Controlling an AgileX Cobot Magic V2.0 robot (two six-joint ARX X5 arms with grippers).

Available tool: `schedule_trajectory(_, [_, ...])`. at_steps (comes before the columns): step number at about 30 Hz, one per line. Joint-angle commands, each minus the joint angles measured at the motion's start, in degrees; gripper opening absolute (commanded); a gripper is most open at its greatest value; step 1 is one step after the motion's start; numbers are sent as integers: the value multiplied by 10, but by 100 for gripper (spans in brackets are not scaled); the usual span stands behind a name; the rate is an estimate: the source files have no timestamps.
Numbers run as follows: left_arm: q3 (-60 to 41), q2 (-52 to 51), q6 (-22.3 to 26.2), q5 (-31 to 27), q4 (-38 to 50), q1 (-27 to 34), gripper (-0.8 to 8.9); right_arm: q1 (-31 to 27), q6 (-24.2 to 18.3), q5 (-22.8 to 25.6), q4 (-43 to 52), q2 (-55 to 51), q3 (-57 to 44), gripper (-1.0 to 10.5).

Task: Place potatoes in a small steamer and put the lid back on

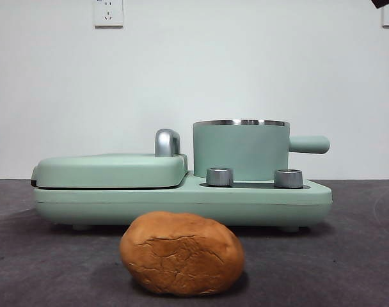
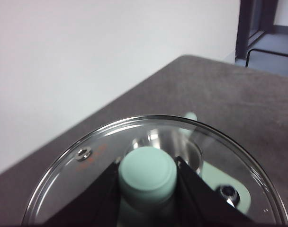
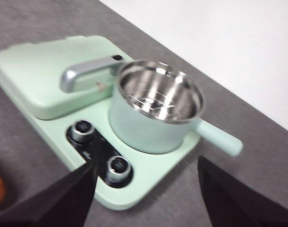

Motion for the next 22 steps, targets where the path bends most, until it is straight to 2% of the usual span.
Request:
schedule_trajectory(1, [-42,-42,-20,-17,17,-2,15,23,24,0,-9,11,24,335])
schedule_trajectory(7, [-138,-128,-52,-47,16,-1,15,90,19,33,-60,76,91,436])
schedule_trajectory(15, [-199,-195,-74,-75,4,-1,15,207,-7,38,-108,215,161,436])
schedule_trajectory(22, [-199,-200,-74,-81,-7,-1,15,338,-32,90,-90,345,162,436])
